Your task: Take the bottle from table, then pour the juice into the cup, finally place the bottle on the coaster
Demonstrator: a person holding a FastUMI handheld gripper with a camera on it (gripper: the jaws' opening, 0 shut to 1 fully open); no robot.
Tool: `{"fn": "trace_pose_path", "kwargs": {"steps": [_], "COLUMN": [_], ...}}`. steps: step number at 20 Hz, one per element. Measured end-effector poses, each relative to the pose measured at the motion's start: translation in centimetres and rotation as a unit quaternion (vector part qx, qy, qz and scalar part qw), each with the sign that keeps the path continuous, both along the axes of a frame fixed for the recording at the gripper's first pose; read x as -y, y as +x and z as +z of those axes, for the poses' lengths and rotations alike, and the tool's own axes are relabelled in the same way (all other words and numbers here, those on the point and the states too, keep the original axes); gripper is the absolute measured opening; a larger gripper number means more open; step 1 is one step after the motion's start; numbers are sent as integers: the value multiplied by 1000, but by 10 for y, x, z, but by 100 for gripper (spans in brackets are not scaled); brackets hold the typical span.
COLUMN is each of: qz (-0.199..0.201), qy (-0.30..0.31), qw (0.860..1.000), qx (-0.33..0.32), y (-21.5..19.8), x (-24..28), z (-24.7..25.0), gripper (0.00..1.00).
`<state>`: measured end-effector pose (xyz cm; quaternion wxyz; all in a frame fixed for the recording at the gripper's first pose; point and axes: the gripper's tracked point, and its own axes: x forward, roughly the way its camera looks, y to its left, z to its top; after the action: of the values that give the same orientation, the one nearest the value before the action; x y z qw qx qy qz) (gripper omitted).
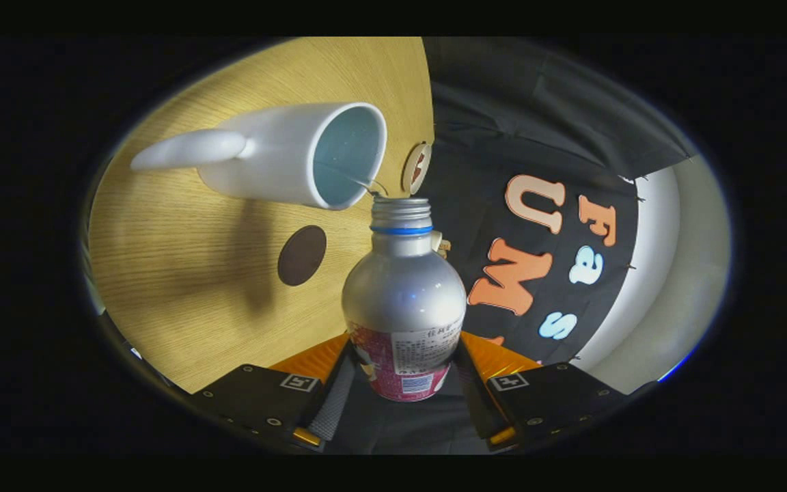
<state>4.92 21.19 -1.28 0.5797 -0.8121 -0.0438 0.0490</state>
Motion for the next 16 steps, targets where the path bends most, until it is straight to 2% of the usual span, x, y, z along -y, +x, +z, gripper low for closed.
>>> {"fn": "trace_pose_path", "kwargs": {"steps": [16], "qz": [8], "qy": [-32], "qw": [999], "qx": [4], "y": [2], "x": [-8], "z": [1], "gripper": [76]}}
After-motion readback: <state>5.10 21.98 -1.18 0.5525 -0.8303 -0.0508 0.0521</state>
